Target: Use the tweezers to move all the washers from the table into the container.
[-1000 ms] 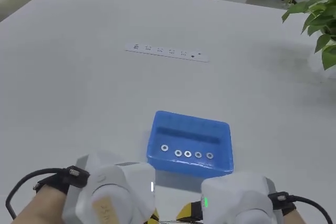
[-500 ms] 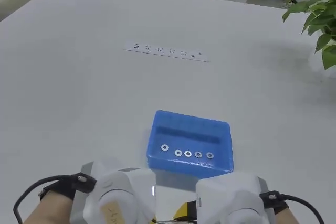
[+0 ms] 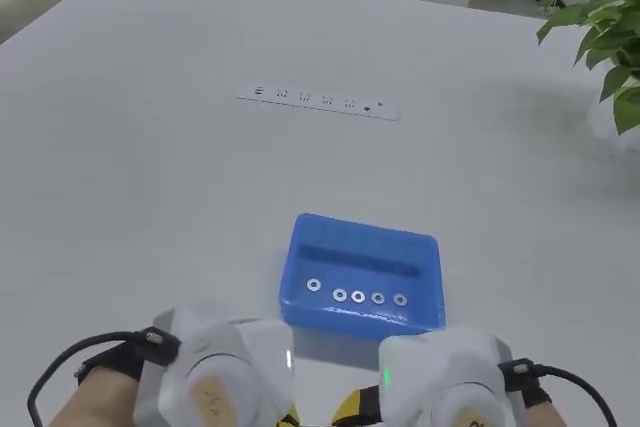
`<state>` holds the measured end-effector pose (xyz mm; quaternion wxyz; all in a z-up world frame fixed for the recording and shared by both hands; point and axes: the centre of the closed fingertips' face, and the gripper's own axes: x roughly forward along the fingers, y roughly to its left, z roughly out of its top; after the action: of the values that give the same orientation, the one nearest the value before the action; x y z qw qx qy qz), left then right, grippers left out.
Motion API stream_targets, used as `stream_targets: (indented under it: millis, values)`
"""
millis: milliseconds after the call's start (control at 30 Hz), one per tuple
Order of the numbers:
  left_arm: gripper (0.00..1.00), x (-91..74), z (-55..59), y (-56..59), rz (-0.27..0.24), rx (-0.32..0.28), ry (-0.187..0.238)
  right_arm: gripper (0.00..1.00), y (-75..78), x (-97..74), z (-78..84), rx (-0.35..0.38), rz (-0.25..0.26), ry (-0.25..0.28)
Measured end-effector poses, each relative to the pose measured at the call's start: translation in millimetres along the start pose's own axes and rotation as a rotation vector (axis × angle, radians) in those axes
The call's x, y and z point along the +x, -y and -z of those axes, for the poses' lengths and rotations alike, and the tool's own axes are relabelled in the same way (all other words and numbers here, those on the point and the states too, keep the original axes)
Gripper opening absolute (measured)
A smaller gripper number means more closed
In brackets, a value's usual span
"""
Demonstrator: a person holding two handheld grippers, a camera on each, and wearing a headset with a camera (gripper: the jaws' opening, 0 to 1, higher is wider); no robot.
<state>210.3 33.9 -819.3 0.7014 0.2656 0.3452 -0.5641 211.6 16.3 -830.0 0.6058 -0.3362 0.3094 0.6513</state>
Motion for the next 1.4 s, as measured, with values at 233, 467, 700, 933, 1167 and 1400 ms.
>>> stream_targets:
  millis: [233,467,700,933,1167,1400]
  values:
    - [0.0,-0.1,-0.2,-3.2,-0.003,-0.003,0.002,0.08,-2.8,0.6,-1.3,0.027,0.001,0.011]
    - [0.0,-0.7,-0.2,-4.0,-0.013,-0.024,-0.001,0.24,0.8,-5.2,-7.5,0.141,0.052,0.097]
    - [0.0,-22.4,-16.3,-15.5,-0.122,-0.149,0.119,0.53,29.7,-41.8,-11.7,0.289,0.245,0.287]
    - [0.25,-79.6,-33.9,-41.2,-0.353,-0.319,0.338,0.68,58.9,-106.2,-6.8,0.381,0.477,0.445]
    - [0.59,-143.1,-44.2,-60.2,-0.56,-0.43,0.587,0.84,73.1,-172.6,-2.1,0.439,0.68,0.602]
    - [0.87,-177.9,-55.5,-71.5,-0.66,-0.453,0.719,0.99,74.0,-211.2,4.8,0.477,0.824,0.7]
